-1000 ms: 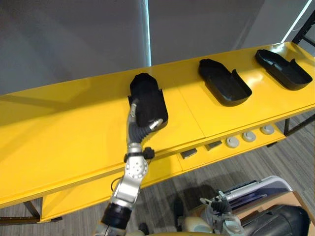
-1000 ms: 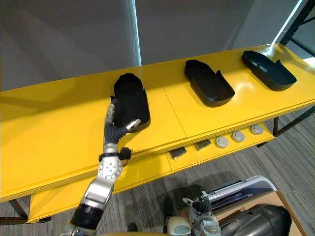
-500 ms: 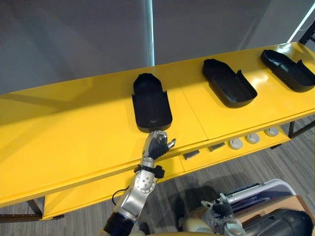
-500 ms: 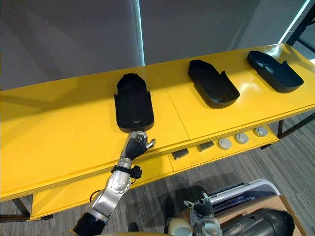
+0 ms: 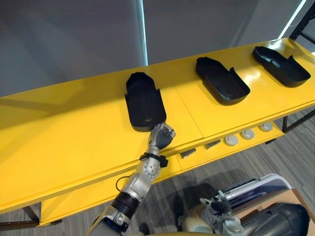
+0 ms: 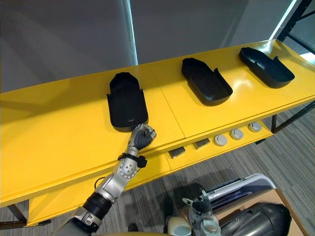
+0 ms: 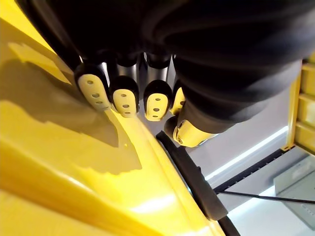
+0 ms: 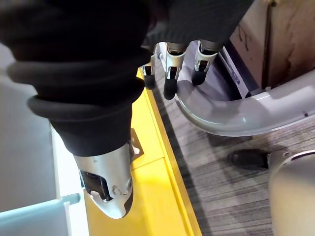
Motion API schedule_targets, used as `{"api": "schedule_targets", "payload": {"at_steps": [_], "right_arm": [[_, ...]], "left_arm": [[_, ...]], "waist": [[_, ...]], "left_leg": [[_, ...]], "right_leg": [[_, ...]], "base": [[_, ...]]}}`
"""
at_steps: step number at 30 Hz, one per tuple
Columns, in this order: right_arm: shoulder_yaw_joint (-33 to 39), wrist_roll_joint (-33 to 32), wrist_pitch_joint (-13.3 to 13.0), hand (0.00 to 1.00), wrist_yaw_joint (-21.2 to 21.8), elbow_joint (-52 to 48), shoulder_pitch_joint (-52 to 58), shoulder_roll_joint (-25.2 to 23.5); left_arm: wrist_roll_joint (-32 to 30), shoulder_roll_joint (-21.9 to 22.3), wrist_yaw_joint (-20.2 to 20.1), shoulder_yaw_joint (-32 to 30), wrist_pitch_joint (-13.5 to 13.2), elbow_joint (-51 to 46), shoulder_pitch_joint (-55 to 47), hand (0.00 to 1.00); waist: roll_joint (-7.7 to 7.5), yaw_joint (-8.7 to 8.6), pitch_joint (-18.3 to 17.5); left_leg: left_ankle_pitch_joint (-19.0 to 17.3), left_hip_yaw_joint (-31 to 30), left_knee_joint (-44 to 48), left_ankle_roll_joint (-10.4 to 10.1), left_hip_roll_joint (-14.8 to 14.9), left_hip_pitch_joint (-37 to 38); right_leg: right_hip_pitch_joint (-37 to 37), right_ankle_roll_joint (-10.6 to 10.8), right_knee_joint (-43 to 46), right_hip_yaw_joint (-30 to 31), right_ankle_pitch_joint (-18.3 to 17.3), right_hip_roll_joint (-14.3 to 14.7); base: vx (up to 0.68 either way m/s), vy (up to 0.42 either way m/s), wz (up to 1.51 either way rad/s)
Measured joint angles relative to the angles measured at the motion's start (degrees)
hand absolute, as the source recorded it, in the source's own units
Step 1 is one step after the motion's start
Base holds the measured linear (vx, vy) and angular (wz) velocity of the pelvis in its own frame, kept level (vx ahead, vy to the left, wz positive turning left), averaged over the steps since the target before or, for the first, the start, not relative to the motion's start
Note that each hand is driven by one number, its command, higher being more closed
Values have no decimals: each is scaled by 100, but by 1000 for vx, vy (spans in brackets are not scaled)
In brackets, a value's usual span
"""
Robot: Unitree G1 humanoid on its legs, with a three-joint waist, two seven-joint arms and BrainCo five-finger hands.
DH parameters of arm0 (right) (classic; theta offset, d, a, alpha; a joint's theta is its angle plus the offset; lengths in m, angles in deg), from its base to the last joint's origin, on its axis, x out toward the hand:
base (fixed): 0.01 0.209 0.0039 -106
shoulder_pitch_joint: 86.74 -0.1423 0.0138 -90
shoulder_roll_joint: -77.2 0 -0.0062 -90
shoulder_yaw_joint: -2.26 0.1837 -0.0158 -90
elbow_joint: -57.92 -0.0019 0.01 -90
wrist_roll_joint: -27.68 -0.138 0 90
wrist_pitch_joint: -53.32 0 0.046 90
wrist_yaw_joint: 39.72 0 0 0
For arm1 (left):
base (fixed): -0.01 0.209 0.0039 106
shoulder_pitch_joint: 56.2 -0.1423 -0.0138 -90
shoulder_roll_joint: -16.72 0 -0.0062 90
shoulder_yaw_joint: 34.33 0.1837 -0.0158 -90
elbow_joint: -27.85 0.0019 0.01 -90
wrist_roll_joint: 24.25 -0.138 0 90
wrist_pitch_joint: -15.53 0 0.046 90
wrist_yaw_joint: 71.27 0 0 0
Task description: Walk over and take plastic housings, then place them on the shelf
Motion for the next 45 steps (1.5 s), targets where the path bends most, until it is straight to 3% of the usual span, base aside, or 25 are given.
{"api": "schedule_targets", "payload": {"at_steps": [5, 19, 23, 24, 28, 31, 32, 33, 35, 36, 38, 42, 43, 45], "right_arm": [[24, 0, 7, 0, 0, 1, -11, -11], [45, -5, 51, 0, -3, 6, -83, -27], [47, -19, 50, 0, -19, 6, -60, -21], [50, -48, 48, 0, -26, 11, -31, -16], [48, -52, 31, 0, -26, 58, 4, 17], [31, -51, 20, 0, -19, 181, -6, 79], [28, -49, 15, 0, -14, 189, 14, 111], [29, -49, 15, 0, -13, 206, 16, 126], [37, -46, 50, 0, 9, 354, 22, 163], [46, -46, 52, 0, 12, 401, 21, 173], [161, -44, 98, 0, 23, 405, 57, 226], [415, -34, 242, 0, 25, 406, 127, 207], [416, -2, 267, 0, 29, 397, 187, 201], [420, 17, 362, 0, 28, 343, 268, 176]], "left_arm": [[0, 4, 101, -31, 45, 106, 182, 100], [39, 6, 92, -114, 40, 103, 427, 100], [277, -3, 84, -4, 22, -963, 117, 100], [437, -42, 74, 49, -136, -1817, -19, 100], [700, -221, 71, -120, -517, -3296, -87, 100], [1020, -389, 139, -1142, -824, -4481, -385, 100], [1317, -487, 243, -1764, -958, -4772, -539, 100], [1433, -537, 272, -2126, -1005, -4849, -609, 100], [2085, -697, 614, -3604, -1181, -4874, -994, 100], [2280, -703, 721, -3988, -1224, -4862, -1112, 100], [2817, -676, 1147, -5116, -1321, -4681, -1554, 100], [3379, -470, 1347, -5902, -1349, -3869, -2536, 100], [3556, -291, 1340, -5993, -1250, -3499, -2839, 0], [3684, 0, 1195, -5985, -982, -2868, -3290, 0]], "waist": [[-6, -106, 3], [-79, -120, 93], [-59, -107, 135], [-59, -93, 135], [-54, 34, 135], [-43, 91, 131], [-35, 156, 133], [-33, 197, 134], [-35, 240, 128], [-37, 276, 124], [-45, 528, 108], [-85, 685, 48], [-97, 773, 5], [-107, 833, -71]], "left_leg": [[19, 0, -59, 31, 1, 0], [21, 20, -91, 37, -15, 23], [20, -47, -54, 38, -11, 19], [21, -125, -29, 39, -12, -10], [21, -145, 12, 40, -12, -5], [21, -190, 77, 42, -4, 9], [19, -218, 106, 44, -5, 9], [19, -250, 118, 44, -5, 12], [20, -465, 151, 46, -5, 13], [21, -488, 148, 45, -5, 9], [36, -530, 145, 64, -15, -17], [87, -689, 136, 72, -31, -70], [86, -700, 139, 72, -28, -73], [67, -703, 168, 94, -17, -75]], "right_leg": [[-27, -7, 1, -3, 4, 4], [-25, -5, 1, -26, 4, -4], [21, -6, 4, -74, 1, -15], [36, -5, 8, -118, -1, -28], [80, -6, 27, -130, -1, -32], [182, -8, 27, -171, -2, -33], [209, -10, 27, -195, -1, -40], [234, -10, 27, -227, -1, -42], [356, -33, 17, -422, -19, -66], [365, -34, 7, -448, -19, -72], [365, -35, 6, -475, -19, -87], [394, -36, 18, -628, -20, -121], [399, -37, 27, -645, -22, -122], [431, -45, 28, -699, -46, -128]], "base": [[30, 23, 0], [10, 10, -1], [-13, 13, 11], [-2, 19, 18], [-7, 7, 5], [-39, 7, 9], [-35, 5, 11], [-47, 3, 30], [-59, 2, 43], [-62, 6, 26], [-47, 10, 14], [-12, 16, 24], [4, 17, 4], [11, 18, 11]]}}
